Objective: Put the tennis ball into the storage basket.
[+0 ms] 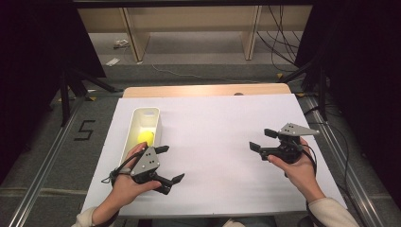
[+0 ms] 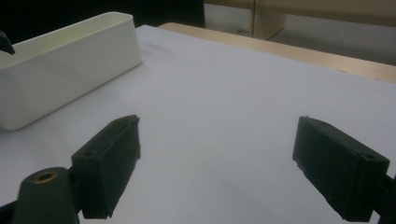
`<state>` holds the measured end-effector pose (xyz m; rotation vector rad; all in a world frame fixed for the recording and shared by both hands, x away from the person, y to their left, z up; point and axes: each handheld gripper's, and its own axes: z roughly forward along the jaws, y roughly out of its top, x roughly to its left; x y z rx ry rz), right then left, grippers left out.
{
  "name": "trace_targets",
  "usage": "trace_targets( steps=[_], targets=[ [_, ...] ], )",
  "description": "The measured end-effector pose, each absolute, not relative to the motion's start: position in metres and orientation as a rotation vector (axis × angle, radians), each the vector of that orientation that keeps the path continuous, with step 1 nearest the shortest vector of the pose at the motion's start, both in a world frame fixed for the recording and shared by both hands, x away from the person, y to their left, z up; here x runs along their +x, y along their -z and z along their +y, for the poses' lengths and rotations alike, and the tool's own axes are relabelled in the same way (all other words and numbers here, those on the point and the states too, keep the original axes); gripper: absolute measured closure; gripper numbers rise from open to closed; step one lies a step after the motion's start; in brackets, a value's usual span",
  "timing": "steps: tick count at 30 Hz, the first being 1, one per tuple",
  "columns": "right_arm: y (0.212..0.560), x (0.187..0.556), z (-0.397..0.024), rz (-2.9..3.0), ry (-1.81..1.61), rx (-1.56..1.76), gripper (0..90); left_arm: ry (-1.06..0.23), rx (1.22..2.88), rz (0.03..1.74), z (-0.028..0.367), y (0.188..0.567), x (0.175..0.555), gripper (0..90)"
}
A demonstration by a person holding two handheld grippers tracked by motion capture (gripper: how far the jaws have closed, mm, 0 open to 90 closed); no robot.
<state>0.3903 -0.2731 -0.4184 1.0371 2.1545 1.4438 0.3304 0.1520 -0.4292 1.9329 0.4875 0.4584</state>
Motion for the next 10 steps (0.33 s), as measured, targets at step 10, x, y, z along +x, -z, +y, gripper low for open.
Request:
trace_targets(
  steps=[10],
  targets=[
    [0.4189,0.3867,-0.2740,2.129,-1.485,1.020,15.6,-0.455,1.928,0.487,0.1517,0.4283,0.3307,0.0]
  ],
)
